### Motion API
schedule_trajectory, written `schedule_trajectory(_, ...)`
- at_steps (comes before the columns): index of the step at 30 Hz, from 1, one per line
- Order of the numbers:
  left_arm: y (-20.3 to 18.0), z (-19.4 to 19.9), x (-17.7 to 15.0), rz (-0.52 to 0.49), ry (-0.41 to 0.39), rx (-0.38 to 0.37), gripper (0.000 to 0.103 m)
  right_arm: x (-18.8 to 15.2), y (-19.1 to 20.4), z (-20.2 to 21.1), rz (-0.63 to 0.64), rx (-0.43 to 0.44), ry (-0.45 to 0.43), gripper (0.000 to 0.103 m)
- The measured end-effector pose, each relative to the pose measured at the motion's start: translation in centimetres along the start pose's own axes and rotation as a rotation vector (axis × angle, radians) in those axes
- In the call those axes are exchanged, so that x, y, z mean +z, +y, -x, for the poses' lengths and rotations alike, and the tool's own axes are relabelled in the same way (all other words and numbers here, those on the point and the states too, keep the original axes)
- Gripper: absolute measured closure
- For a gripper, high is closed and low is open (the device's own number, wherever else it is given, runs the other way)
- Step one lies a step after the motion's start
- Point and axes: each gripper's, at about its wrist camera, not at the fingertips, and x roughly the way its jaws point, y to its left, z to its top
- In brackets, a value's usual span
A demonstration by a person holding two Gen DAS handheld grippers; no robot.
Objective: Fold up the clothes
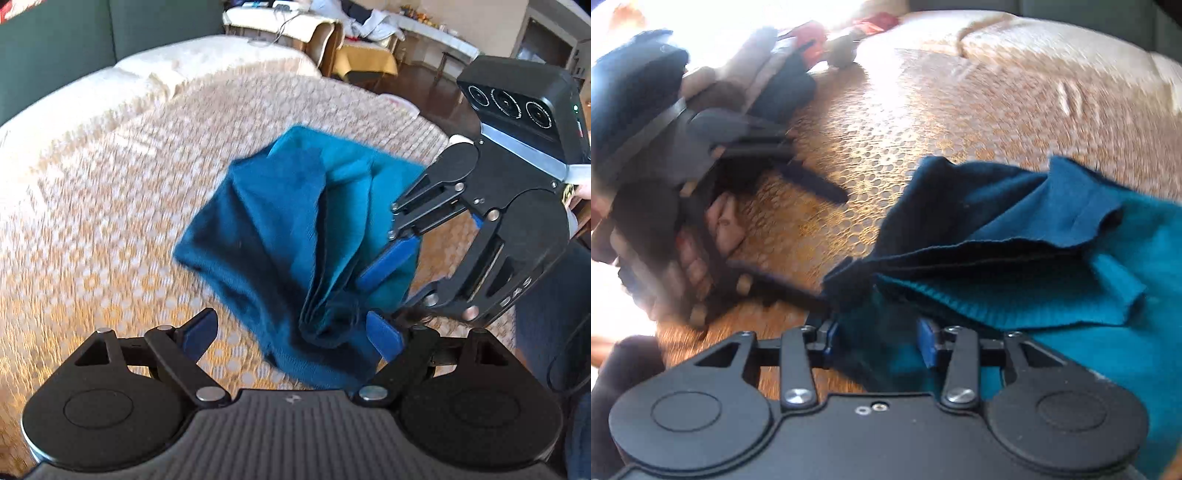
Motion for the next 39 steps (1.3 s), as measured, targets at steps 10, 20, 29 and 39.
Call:
schedule_trajectory(10,-4.6,-4.6,4.3,-0.186,-0.036,0.110,0.015,0.1,-6.5,7.3,-0.058,-0.131,-0.039,0.000)
schedule_trajectory(20,-5.6,-8.3,3.8,-0.203,0.021,0.204,0.092,0.3,-8.4,7.0,-0.084,-0.192,-0.029,0.000)
schedule_trajectory(29,0.9,-4.0,-0.6,0.417,-0.178,0.162,0.093,-0.2,-7.5,5.6,0.000,-0.193,0.002,0.000)
schedule_trajectory(39,2.6,-3.3,-3.6,0.509,-0.157,0.213,0.094,-1.5,-6.2,3.1,0.130,-0.253,0.094,0.000)
